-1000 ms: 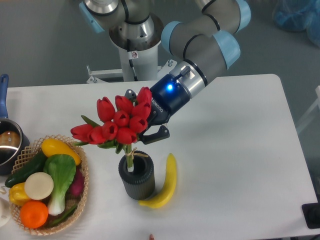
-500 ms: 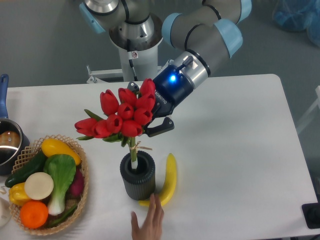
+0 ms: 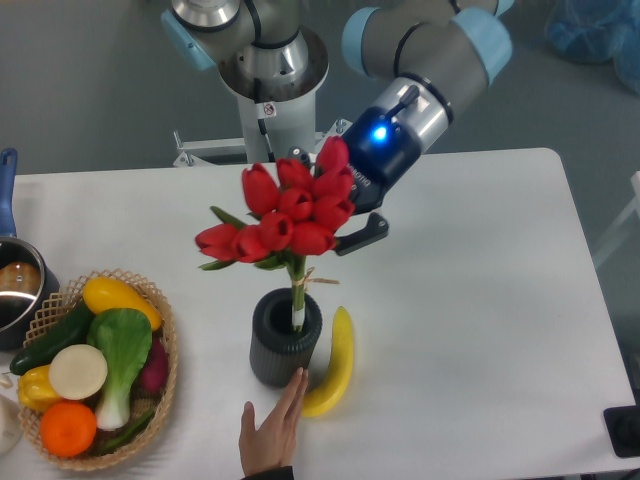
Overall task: Pick up the flowers from the vase
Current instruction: 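Raise the tulips higher until the stems clear the vase rim, then carry the tulips away from the vase, above the table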
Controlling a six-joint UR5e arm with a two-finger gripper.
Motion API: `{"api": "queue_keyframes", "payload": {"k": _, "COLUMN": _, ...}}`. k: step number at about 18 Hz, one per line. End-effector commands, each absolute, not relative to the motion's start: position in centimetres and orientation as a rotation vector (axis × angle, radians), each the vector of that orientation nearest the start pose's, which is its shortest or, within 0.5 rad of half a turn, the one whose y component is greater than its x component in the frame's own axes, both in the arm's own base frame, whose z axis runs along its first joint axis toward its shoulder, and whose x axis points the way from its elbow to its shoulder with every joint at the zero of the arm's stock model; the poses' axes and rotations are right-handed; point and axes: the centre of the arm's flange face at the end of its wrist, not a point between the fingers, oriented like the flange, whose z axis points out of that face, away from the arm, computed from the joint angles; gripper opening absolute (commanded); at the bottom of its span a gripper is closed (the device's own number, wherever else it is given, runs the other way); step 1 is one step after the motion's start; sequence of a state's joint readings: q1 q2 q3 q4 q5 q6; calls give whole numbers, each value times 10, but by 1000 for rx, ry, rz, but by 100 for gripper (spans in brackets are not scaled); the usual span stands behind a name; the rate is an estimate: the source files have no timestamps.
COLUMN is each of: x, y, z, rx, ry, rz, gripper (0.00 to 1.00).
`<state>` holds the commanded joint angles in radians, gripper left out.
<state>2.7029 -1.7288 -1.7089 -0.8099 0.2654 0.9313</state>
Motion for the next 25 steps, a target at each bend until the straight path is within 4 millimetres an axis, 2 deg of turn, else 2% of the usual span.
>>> {"api": "queue_keyframes", "payload": {"k": 2, "x": -386, "y": 437, "z": 498, "rx": -1827, "ry": 148, "rz": -324, "gripper": 31}}
{"api": "queue_keyframes", "payload": {"k": 5, "x": -379, "y": 437, "z": 499, "rx": -1839, "ry": 148, "rz": -318, "gripper": 31}}
{"api": "queue_keyframes", "payload": {"k": 8, "x": -381, "y": 435, "z": 506, "rx": -1839, "ry": 149, "rz": -304, "gripper": 31}}
{"api": "queue_keyframes", "payload": {"k": 10, "x": -390, "y": 429, "z": 505, "rx": -1859, "ry": 132, "rz": -275, "gripper": 31}}
{"api": "queue_keyframes", "payload": {"k": 13, "x": -415, "y": 408, "z": 495, "rx": -1941, "ry": 65, "rz": -182, "gripper": 31}}
{"api": "queue_keyframes", "payload": {"k": 15, "x": -439, "y": 386, "z": 492, "rx": -1956, "ry": 8, "rz": -137, "gripper": 31}}
{"api": "queue_keyframes", "payload": {"k": 16, "x": -453, "y": 373, "z": 492, "rx": -1954, "ry": -20, "rz": -114, "gripper": 31}}
{"api": "queue_keyframes", "payload": {"k": 20, "x": -499, "y": 341, "z": 495, "rx": -1958, "ry": -89, "rz": -46, "gripper": 29}}
{"api": "queue_keyframes", "payload": {"k": 21, "x": -505, "y": 336, "z": 494, "rx": -1971, "ry": -90, "rz": -20, "gripper": 29}}
{"api": "queue_keyframes", "payload": {"k": 25, "x": -533, "y": 300, "z": 466, "rx": -2044, "ry": -65, "rz": 105, "gripper": 24}}
